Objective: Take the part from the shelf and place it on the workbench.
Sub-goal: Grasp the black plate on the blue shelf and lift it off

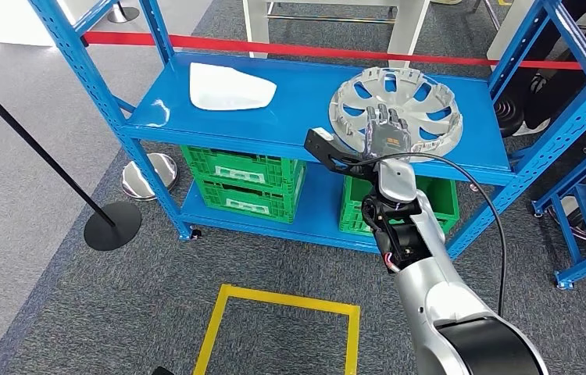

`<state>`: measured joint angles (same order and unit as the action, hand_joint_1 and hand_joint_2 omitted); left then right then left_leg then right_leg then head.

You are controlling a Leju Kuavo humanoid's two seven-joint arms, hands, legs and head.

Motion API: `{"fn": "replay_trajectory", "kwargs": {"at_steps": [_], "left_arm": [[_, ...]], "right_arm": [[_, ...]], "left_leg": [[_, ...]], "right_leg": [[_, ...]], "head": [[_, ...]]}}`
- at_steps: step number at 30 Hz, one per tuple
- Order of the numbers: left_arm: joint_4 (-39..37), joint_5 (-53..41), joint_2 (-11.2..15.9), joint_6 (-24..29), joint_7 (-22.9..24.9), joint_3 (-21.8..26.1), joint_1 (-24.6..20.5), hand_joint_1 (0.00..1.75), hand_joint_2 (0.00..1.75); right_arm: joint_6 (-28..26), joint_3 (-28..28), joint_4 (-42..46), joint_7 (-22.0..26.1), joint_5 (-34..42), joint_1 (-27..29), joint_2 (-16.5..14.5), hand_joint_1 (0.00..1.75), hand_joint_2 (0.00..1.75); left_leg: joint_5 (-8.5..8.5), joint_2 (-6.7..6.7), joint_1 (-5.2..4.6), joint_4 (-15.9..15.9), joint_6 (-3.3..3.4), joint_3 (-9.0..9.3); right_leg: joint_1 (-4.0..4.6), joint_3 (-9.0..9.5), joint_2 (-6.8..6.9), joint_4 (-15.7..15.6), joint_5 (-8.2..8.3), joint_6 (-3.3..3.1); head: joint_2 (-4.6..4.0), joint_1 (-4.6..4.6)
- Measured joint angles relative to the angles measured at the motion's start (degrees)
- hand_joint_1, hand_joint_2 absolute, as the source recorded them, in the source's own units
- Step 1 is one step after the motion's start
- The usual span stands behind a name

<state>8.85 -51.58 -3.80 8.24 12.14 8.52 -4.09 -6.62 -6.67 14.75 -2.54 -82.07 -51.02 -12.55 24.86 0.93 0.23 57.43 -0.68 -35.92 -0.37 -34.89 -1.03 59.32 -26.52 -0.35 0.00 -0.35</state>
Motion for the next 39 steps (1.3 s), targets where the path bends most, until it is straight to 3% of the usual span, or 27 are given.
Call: {"fn": "replay_trajectory", "kwargs": {"at_steps": [4, 7, 10, 12, 14, 15, 16, 17, 19, 21, 25, 27, 29, 30, 31, 32, 34, 35, 36, 39], "left_arm": [[0.0, 0.0, 0.0, 0.0, 0.0, 0.0, 0.0, 0.0, 0.0], [0.0, 0.0, 0.1, 0.0, 0.0, 0.1, 0.0, 0.0, 0.0], [0.0, 0.1, 0.1, 0.0, 0.1, 0.1, 0.0, 0.0, 0.0], [0.0, 0.1, 0.0, 0.0, 0.2, 0.1, 0.0, 0.0, 0.0], [0.0, 0.1, 0.0, 0.0, 0.2, 0.2, 0.1, 0.0, 0.0], [0.0, 0.1, 0.0, 0.0, 0.3, 0.3, 0.1, 0.0, 0.0], [0.0, 0.1, 0.0, 0.0, 0.3, 0.3, 0.1, 0.0, 0.0], [0.0, 0.1, 0.0, 0.0, 0.3, 0.4, 0.2, 0.0, 0.0], [0.0, 0.1, 0.1, 0.0, 0.3, 0.6, 0.2, 0.0, 0.0], [0.0, 0.0, 0.2, 0.0, 0.3, 0.7, 0.2, 0.0, 0.0], [0.0, -0.1, 0.1, 0.0, 0.4, 0.8, 0.2, 0.0, 0.0], [0.0, -0.2, 0.1, 0.0, 0.4, 0.8, 0.1, 0.0, 0.0], [0.0, -0.2, 0.1, 0.0, 0.4, 0.8, 0.2, 0.0, 0.0], [0.0, -0.2, 0.1, 0.0, 0.4, 0.8, 0.2, 0.0, 0.0], [0.0, -0.2, 0.1, 0.0, 0.4, 0.8, 0.3, 0.0, 0.0], [0.0, -0.2, 0.0, 0.0, 0.4, 0.8, 0.3, 0.0, 0.0], [0.0, -0.2, 0.1, 0.0, 0.4, 0.8, 0.3, 0.0, 0.0], [0.0, -0.2, 0.1, 0.0, 0.4, 0.8, 0.2, 0.0, 0.0], [0.0, -0.2, 0.1, 0.0, 0.4, 0.8, 0.2, 0.0, 0.0], [0.0, -0.2, 0.1, 0.0, 0.4, 0.9, 0.2, 0.0, 0.0]], "right_arm": [[0.0, 0.0, 0.0, 0.0, 0.0, 0.0, 0.0, 0.0, 0.0], [0.0, 0.0, 0.0, 0.1, -0.1, 0.0, -0.2, 0.0, 0.0], [0.0, 0.0, 0.1, 0.2, -0.2, 0.1, -0.4, 0.0, 0.0], [0.0, -0.1, 0.1, 0.2, -0.2, 0.1, -0.4, 0.0, 0.0], [0.0, -0.1, 0.0, 0.2, -0.2, 0.3, -0.4, 0.0, 0.0], [0.0, -0.1, 0.0, 0.2, -0.2, 0.6, -0.3, 0.0, 0.0], [0.0, -0.1, 0.0, 0.2, -0.2, 0.8, -0.3, 0.0, 0.0], [0.0, -0.1, 0.0, 0.2, -0.2, 0.9, -0.2, 0.0, 0.0], [0.0, -0.1, 0.0, 0.2, -0.2, 0.9, -0.2, 0.0, 0.0], [0.0, -0.1, -0.1, 0.2, -0.3, 0.9, -0.2, 0.0, 0.0], [0.0, -0.1, -0.1, 0.2, -0.3, 1.0, -0.2, 0.0, 0.0], [0.0, -0.1, -0.1, 0.3, -0.3, 0.8, -0.2, 0.0, 0.0], [0.0, -0.1, -0.1, 0.3, -0.3, 0.9, -0.3, 0.0, 0.0], [0.0, -0.1, -0.1, 0.4, -0.3, 1.0, -0.3, 0.0, 0.0], [0.0, -0.1, -0.1, 0.4, -0.3, 1.1, -0.3, 0.0, 0.0], [0.0, -0.1, -0.1, 0.5, -0.3, 1.2, -0.3, 0.0, 0.0], [0.0, -0.1, -0.1, 0.6, -0.3, 1.2, -0.3, 0.0, 0.0], [-0.1, -0.1, -0.1, 0.7, -0.3, 1.2, -0.3, 0.0, 0.0], [-0.1, -0.1, -0.1, 0.7, -0.3, 1.1, -0.4, 0.0, 0.0], [-0.1, -0.1, -0.1, 0.8, -0.3, 1.1, -0.5, 0.0, 0.0]], "left_leg": [[0.08, 0.0, -0.02, 0.1, 0.09, -0.04], [0.38, 0.0, -0.16, 0.3, 0.72, -0.05], [-0.23, -0.21, 0.19, -1.6, 1.34, 1.56], [-0.51, -0.4, 0.6, -2.8, 1.6, 2.65], [-0.3, -0.44, 0.78, -2.9, 1.57, 2.92], [-0.14, -0.41, 0.88, -2.9, 1.43, 3.03], [0.05, -0.37, 1.04, -2.8, 1.18, 3.16], [0.31, -0.32, 1.24, -2.6, 0.85, 3.33], [1.23, -0.27, 1.51, -1.7, -0.11, 3.44], [2.07, -0.24, 1.49, -0.8, -0.99, 3.22], [2.99, -0.34, 1.72, 0.2, -1.65, 2.85], [5.22, -0.55, 1.78, 5.2, -1.86, 0.24], [7.71, -0.6, 1.75, 13.3, -1.85, -4.48], [7.91, -0.6, 1.73, 15.9, -1.78, -6.42], [7.0, -0.6, 1.68, 16.4, -1.64, -7.35], [5.08, -0.6, 1.59, 14.6, -1.42, -7.08], [0.5, -0.59, 1.27, 6.9, -0.81, -4.01], [-0.67, -0.59, 1.04, 3.5, -0.58, -2.39], [-1.03, -0.59, 0.84, 1.5, -0.45, -1.32], [-0.31, -0.49, 0.63, 0.3, -0.12, -0.52]], "right_leg": [[-0.11, 0.02, 0.0, -0.1, 0.03, 0.06], [-0.4, 0.21, -0.03, -0.4, 0.12, 0.45], [-0.08, 0.48, 0.06, 0.1, -0.49, 0.87], [-0.11, -1.61, 0.23, 5.0, -2.98, 1.22], [-0.36, -5.58, 0.3, 12.4, -5.87, 1.74], [-0.51, -6.94, 0.32, 14.6, -6.25, 1.96], [-0.69, -7.27, 0.34, 14.6, -5.5, 2.17], [-0.91, -6.4, 0.38, 12.2, -3.71, 2.37], [-1.37, -2.81, 0.48, 4.5, 0.14, 2.84], [-1.48, -0.79, 0.26, 0.4, 1.2, 2.41], [-1.3, -0.45, -0.04, 0.5, 0.35, 0.42], [-1.32, 0.14, -0.01, 0.4, -0.01, -0.32], [-1.13, 0.57, 0.01, 0.4, -0.45, -0.73], [-1.03, 0.82, 0.0, 0.4, -0.7, -0.82], [-0.96, 1.17, -0.02, 0.4, -0.99, -0.83], [-0.92, 1.62, -0.06, 0.4, -1.32, -0.77], [-0.91, 2.63, -0.11, 0.4, -2.07, -0.49], [-0.84, 2.93, -0.15, 0.4, -2.42, -0.23], [-0.78, 3.08, -0.19, 0.3, -2.69, 0.05], [-0.77, 3.45, -0.17, -0.4, -3.09, 1.04]], "head": [[0.0, 0.0], [0.0, -0.16], [0.0, -0.2], [0.0, 0.26], [0.0, 0.59], [0.0, 0.67], [0.0, 0.75], [0.0, 0.82], [0.0, 1.05], [0.0, 1.15], [0.0, 0.44], [0.0, -0.13], [0.0, -0.64], [0.0, -0.78], [0.0, -0.89], [0.0, -1.01], [0.0, -1.31], [0.0, -1.46], [0.0, -1.59], [0.0, -1.68]]}}
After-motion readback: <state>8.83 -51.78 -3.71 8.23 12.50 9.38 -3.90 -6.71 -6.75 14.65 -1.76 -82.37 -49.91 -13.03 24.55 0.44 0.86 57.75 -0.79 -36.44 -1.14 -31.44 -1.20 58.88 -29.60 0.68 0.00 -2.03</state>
